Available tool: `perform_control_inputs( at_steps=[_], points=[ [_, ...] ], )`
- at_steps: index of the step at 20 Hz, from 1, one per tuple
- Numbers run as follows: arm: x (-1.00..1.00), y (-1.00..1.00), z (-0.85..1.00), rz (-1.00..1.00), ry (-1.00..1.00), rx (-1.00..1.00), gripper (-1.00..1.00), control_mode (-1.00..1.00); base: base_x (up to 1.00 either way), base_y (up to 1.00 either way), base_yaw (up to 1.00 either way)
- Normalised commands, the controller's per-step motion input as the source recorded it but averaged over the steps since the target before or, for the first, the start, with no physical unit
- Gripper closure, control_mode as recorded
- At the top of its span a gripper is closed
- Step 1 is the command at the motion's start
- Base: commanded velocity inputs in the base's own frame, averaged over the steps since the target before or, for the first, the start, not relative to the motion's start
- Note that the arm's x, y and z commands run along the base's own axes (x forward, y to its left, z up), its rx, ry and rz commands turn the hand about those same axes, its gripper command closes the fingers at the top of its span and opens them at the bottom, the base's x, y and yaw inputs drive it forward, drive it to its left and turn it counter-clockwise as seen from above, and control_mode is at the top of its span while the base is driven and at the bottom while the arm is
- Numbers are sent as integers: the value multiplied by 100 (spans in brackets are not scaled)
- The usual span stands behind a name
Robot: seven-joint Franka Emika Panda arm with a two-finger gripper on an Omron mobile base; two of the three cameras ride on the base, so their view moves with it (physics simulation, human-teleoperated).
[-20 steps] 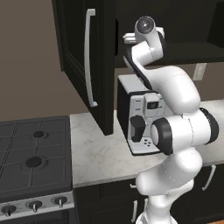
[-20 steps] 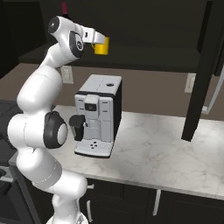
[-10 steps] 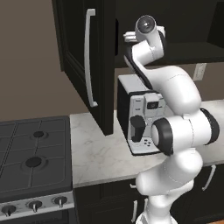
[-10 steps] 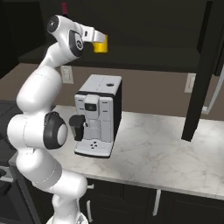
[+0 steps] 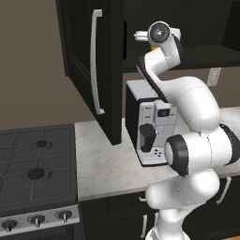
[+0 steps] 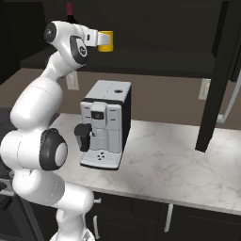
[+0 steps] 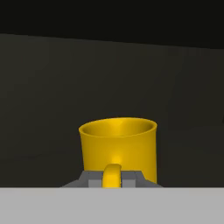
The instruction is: Open the cabinet directly in front. Then move the wine and the mug to the dining counter with the candle on it.
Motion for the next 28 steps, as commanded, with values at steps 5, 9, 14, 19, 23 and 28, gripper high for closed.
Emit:
perform_control_inputs(
  at_steps=[5, 9, 14, 19, 23, 28],
  points=[
    [-100, 0, 0, 0, -14, 0, 100, -100, 0, 0, 0],
    [-100, -1, 0, 0, -15, 0, 100, -100, 0, 0, 0],
    [-100, -7, -1, 0, -13, 1, 100, -100, 0, 0, 0],
    [-100, -21, -25, 0, 1, 2, 100, -100, 0, 0, 0],
    [-100, -26, -46, 0, 11, 0, 100, -100, 0, 0, 0],
    [-98, -6, -53, 5, 10, 0, 100, -100, 0, 0, 0]
  ],
)
